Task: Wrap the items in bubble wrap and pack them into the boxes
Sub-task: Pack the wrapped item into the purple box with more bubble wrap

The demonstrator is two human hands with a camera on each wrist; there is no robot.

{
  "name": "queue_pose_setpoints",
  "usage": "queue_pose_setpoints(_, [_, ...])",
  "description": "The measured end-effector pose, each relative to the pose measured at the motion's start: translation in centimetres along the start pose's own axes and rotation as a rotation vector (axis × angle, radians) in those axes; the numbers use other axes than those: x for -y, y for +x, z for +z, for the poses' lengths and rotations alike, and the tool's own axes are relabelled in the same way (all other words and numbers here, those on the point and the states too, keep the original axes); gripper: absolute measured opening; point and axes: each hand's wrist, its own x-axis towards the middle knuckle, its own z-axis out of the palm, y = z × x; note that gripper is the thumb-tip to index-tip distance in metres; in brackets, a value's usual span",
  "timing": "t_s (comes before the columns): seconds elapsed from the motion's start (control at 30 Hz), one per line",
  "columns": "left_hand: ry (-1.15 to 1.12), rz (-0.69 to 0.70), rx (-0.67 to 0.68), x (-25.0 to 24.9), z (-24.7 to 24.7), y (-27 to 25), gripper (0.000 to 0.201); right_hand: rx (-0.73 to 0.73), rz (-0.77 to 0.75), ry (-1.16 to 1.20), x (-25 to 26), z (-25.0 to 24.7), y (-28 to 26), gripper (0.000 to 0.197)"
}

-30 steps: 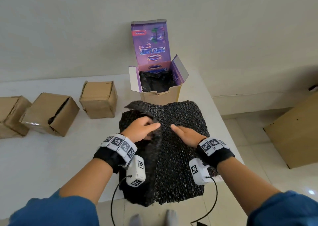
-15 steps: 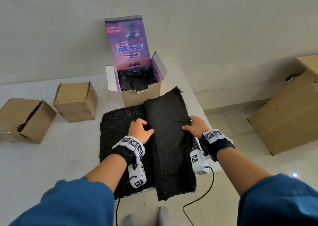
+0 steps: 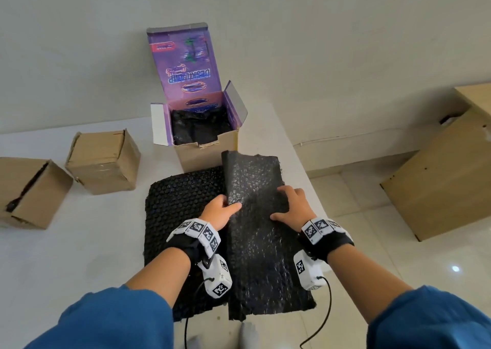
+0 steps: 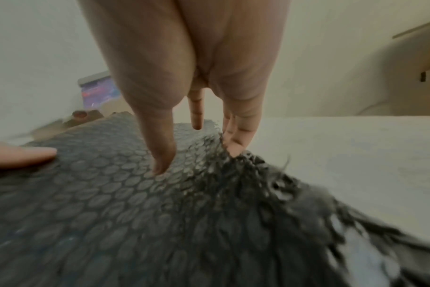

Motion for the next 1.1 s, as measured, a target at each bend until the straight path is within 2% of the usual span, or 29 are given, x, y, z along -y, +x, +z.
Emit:
queue_pose_setpoints(0.1, [-0.236,0.076,0.07,-1.5,-0.4,-0.5,0.01,0.03,-0.05,0.153,0.3,-1.7,0.1,0.086])
queue_pose_setpoints(0.23, [-0.292,0.219,0.056,-5.2,-1.8,-1.3,0.012,0.133,-0.085,0.373,1.9,-4.6,0.2,0.102])
queue_pose_setpoints(0.3, [-0.286,0.298,-0.015,-7.0,-2.7,-1.7,0.018,0.145,-0.082,0.475,3.1,-6.0,0.3,0.106])
queue_pose_setpoints(0.37, [-0.325,0.367,-0.139,-8.3,-3.9,-1.8,0.039,0.121,-0.122,0.555,4.5,-7.3,0.4,0.102])
queue_pose_setpoints(0.43, [-0.296,0.454,-0.224,-9.3,-5.5,-2.2,0.077,0.105,-0.188,0.62,6.3,-8.5,0.3,0.084])
queue_pose_setpoints(0.47, [-0.195,0.511,-0.244,-9.7,-6.4,-2.5,0.092,0.085,-0.237,0.616,7.3,-9.1,0.3,0.073])
queue_pose_setpoints(0.53, [0.047,0.617,-0.248,-10.4,-8.2,-3.2,0.104,0.052,-0.325,0.555,9.2,-10.4,0.3,0.058])
queue_pose_setpoints(0.6, [0.208,0.661,-0.276,-11.3,-9.6,-3.8,0.097,0.059,-0.39,0.42,11.0,-11.4,0.4,0.055])
queue_pose_setpoints(0.7, [0.286,0.608,-0.36,-12.4,-11.9,-4.3,0.091,-0.005,-0.483,0.015,13.6,-12.3,1.2,0.057])
queue_pose_setpoints(0.8, [0.379,0.545,-0.406,-13.7,-14.5,-4.2,0.095,-0.09,-0.581,-0.118,16.2,-12.5,2.5,0.036])
queue_pose_setpoints(0.87, [0.444,0.529,-0.41,-14.5,-16.3,-3.9,0.093,-0.156,-0.623,-0.102,17.9,-12.7,3.6,0.022])
queue_pose_setpoints(0.93, [0.486,0.528,-0.395,-15.1,-18.1,-3.3,0.084,-0.185,-0.637,0.011,19.6,-13.1,4.7,0.016])
queue_pose_setpoints(1.03, [0.443,0.55,-0.379,-15.9,-20.7,-2.0,0.056,-0.195,-0.588,0.217,21.6,-13.5,6.5,0.015])
queue_pose_setpoints(1.1, [0.455,0.605,-0.414,-16.2,-22.1,-0.9,0.04,-0.21,-0.557,0.291,22.7,-13.6,7.8,0.015])
